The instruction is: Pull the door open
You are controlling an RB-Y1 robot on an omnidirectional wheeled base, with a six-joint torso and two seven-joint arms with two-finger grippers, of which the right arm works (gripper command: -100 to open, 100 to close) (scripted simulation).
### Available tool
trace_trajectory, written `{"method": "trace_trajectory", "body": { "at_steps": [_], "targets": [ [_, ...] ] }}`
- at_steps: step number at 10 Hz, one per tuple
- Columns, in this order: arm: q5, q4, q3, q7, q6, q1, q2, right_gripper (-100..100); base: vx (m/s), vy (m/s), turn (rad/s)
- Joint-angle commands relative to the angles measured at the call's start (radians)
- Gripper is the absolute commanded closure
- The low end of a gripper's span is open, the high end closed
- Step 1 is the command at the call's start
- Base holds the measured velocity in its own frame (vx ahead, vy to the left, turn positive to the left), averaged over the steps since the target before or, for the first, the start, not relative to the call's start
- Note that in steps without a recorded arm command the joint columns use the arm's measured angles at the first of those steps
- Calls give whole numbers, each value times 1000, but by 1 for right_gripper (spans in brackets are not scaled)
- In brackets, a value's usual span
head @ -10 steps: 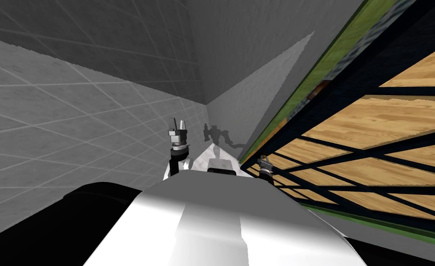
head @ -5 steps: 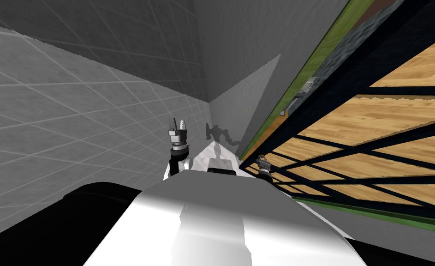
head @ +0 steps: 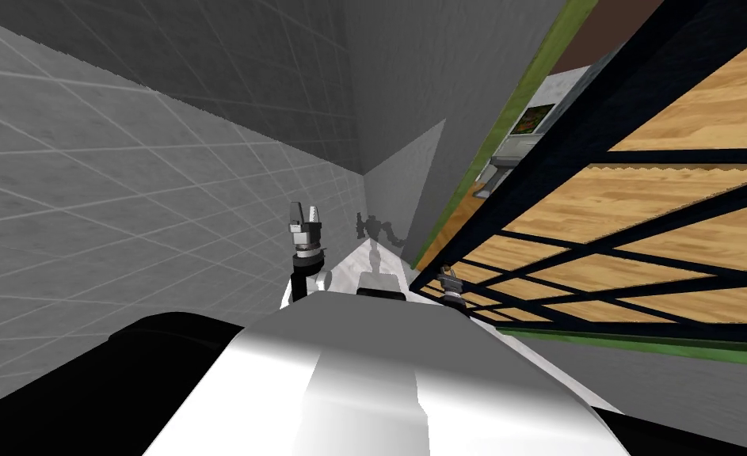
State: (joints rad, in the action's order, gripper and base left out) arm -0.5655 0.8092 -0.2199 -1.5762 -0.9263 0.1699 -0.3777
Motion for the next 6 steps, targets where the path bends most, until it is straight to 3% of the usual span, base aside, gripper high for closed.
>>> {"method": "trace_trajectory", "body": {
  "at_steps": [1, 6],
  "targets": [
    [12, 6, -21, -20, -17, 14, -16, 100, -163, -16, 108],
    [46, 22, -83, -77, -65, 52, -62, 100, -231, -33, 90]
  ]
}}
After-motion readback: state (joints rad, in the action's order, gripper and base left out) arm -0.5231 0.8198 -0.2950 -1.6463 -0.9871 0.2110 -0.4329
